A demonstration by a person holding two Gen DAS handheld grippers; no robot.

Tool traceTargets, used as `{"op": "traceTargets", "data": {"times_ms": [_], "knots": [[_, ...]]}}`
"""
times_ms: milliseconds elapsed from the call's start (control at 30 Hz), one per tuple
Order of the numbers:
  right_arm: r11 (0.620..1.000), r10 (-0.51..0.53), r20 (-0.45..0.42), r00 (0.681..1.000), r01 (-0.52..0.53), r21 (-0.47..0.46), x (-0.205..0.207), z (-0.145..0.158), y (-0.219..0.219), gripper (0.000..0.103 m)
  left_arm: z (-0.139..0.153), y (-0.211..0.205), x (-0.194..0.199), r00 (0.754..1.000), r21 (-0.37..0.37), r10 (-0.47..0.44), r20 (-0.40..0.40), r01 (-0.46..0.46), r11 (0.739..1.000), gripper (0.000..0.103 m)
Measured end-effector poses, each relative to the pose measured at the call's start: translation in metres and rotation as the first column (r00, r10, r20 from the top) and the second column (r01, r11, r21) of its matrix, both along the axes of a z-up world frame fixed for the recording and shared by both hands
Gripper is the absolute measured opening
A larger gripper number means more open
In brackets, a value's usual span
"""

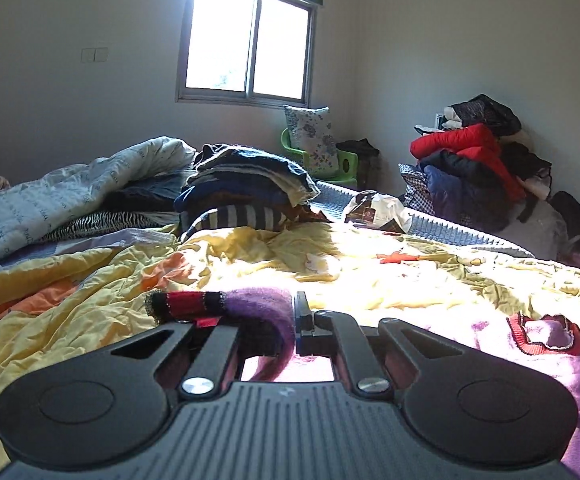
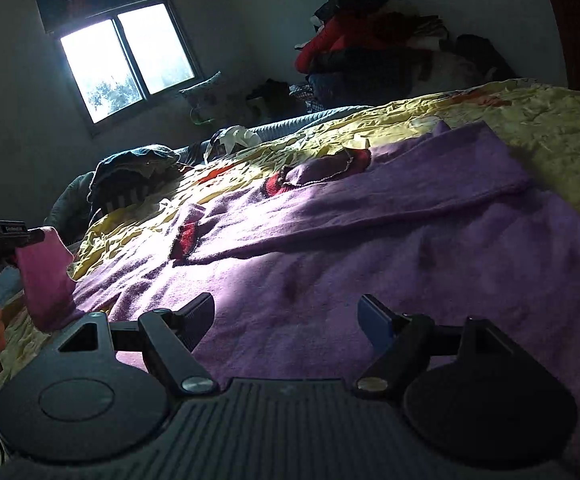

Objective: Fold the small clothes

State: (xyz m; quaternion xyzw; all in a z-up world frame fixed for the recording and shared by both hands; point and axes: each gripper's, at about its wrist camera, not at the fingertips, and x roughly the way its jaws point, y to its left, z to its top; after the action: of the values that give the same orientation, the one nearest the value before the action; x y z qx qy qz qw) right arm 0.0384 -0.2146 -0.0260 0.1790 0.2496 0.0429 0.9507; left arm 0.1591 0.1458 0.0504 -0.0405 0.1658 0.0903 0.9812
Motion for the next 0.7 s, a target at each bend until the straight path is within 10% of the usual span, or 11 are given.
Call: {"op": "traceTargets", "data": {"times_ms": [700], "knots": [[0.967,-0.122,-0.010,0.992,0.117,-0.228,-0.017,-0.015,-0.052,0.082,-0.003,-0.145,0.029,0.982,0.072,-0.174,-0.069,0.179,0.981,0.006]]}}
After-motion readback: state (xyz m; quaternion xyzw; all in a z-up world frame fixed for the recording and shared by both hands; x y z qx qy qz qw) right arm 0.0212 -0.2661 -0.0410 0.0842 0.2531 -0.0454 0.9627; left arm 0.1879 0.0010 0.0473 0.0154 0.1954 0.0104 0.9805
